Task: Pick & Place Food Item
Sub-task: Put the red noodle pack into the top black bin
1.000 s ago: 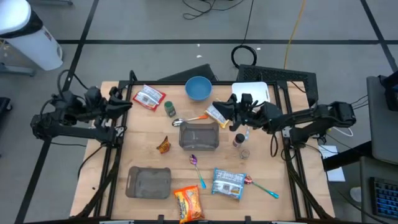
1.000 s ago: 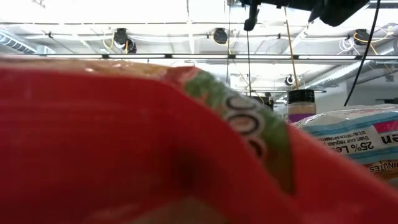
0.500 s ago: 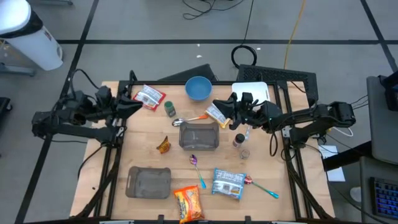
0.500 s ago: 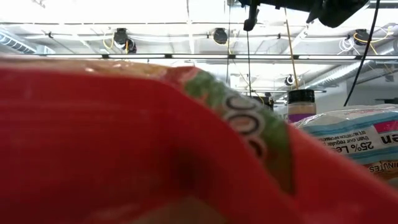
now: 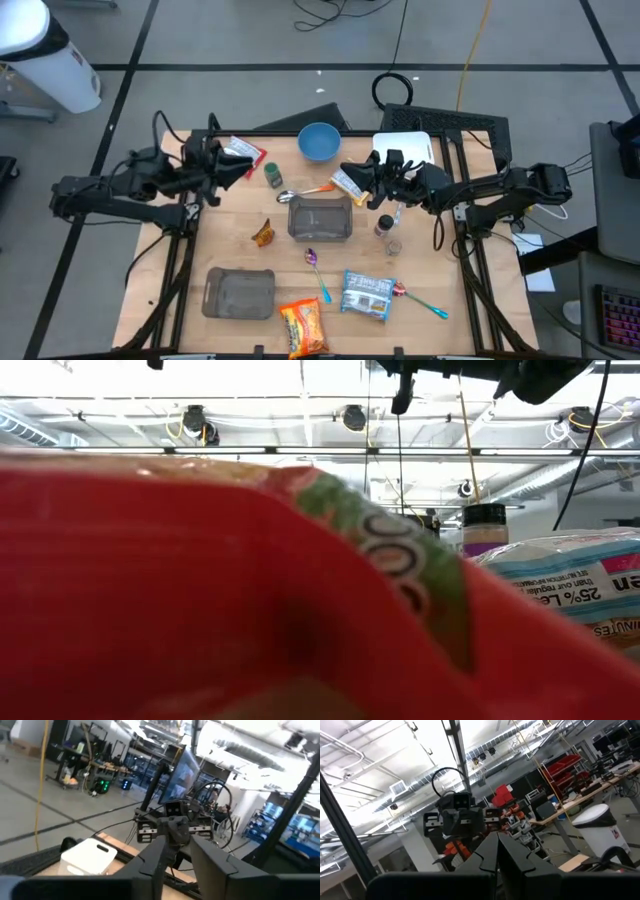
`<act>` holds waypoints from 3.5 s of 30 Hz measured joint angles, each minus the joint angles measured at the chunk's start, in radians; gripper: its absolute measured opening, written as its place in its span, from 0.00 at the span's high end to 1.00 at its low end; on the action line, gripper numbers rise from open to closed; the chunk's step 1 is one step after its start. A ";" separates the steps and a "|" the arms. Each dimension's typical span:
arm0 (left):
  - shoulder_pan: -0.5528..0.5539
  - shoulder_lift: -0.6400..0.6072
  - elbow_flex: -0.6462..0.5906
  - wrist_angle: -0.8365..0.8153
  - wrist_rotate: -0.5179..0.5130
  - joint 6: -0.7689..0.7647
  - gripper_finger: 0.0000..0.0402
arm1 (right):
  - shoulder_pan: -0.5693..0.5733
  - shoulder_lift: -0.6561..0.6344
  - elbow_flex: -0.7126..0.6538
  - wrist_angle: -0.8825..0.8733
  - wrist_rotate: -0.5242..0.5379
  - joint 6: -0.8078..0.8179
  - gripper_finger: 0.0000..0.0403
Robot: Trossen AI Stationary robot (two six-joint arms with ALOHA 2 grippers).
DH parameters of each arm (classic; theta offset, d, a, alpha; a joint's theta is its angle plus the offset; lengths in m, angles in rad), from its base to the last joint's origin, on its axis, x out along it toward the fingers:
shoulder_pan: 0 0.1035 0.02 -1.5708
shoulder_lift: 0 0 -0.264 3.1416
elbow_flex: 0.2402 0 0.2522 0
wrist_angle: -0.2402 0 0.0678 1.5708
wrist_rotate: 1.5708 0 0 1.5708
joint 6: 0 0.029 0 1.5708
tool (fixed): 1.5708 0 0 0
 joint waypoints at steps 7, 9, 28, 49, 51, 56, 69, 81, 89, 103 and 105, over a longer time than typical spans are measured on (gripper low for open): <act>0.042 0.058 0.000 0.026 0.010 -0.085 0.48 | -0.008 -0.002 0.000 0.000 -0.003 -0.063 0.92; 0.051 0.080 0.000 0.067 0.003 -0.064 0.44 | -0.008 -0.012 0.000 0.001 -0.003 -0.102 0.86; 0.060 0.301 0.001 0.436 -0.141 -0.185 0.38 | -0.050 -0.034 0.000 -0.029 -0.081 -0.036 0.53; 0.340 -0.017 0.001 -0.393 -0.152 -0.037 0.38 | -0.297 -0.035 0.025 0.092 0.100 0.056 0.33; 0.373 -0.013 0.001 -0.484 -0.135 -0.004 0.38 | -0.298 -0.033 0.025 0.087 0.207 0.031 0.33; 0.449 0.050 0.001 -0.712 -0.085 0.120 0.38 | -0.318 -0.034 0.025 0.080 0.315 0.045 0.35; 0.580 0.334 0.001 -0.869 -0.034 0.390 0.38 | -0.342 -0.034 0.024 -0.040 0.085 -0.051 0.36; 0.625 0.583 0.001 -0.748 0.076 0.398 0.38 | -0.362 -0.202 0.024 -0.481 -0.014 -0.169 0.36; 0.625 0.698 0.001 -0.762 0.072 0.340 0.38 | -0.413 -0.268 0.024 -0.590 -0.030 -0.212 0.36; 0.625 0.808 0.001 -0.707 0.009 0.373 0.38 | -0.422 -0.277 0.023 -0.648 -0.031 -0.212 0.37; 0.630 0.821 0.001 -0.692 0.010 0.386 0.38 | -0.422 -0.277 0.023 -0.654 -0.031 -0.212 0.37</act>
